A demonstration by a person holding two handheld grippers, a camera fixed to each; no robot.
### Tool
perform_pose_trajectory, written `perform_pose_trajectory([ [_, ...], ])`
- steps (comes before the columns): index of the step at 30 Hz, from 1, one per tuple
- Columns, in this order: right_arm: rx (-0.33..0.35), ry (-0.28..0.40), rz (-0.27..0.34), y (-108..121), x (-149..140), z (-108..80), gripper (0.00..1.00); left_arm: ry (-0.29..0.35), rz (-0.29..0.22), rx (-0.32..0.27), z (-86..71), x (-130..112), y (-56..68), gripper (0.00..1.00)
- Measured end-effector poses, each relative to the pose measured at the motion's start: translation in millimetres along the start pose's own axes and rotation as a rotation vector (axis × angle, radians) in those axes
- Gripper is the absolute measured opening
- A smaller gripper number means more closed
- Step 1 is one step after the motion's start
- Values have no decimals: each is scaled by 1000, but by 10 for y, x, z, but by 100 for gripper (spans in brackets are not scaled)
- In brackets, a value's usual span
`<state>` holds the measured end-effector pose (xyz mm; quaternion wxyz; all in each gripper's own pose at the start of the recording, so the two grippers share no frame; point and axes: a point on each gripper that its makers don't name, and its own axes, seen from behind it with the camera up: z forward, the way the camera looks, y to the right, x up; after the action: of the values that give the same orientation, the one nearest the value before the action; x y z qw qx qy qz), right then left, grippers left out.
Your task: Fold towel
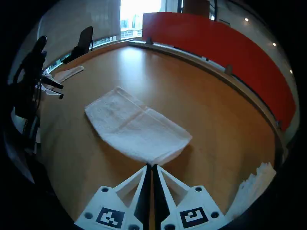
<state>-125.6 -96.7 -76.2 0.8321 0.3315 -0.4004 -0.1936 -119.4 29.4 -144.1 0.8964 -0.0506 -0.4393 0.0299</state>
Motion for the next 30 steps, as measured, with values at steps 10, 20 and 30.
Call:
perform_pose_trajectory([
  [10, -12, 11, -15, 59, 88, -102, 3, 90, -5, -5, -64, 56, 6, 93],
  [20, -20, 17, -43, 108, 209, -206, 3, 146, -23, 5, -131, 34, -28, 93],
  [30, -27, 29, -72, 124, 341, -275, 3, 150, -53, 11, -174, -27, -83, 93],
])
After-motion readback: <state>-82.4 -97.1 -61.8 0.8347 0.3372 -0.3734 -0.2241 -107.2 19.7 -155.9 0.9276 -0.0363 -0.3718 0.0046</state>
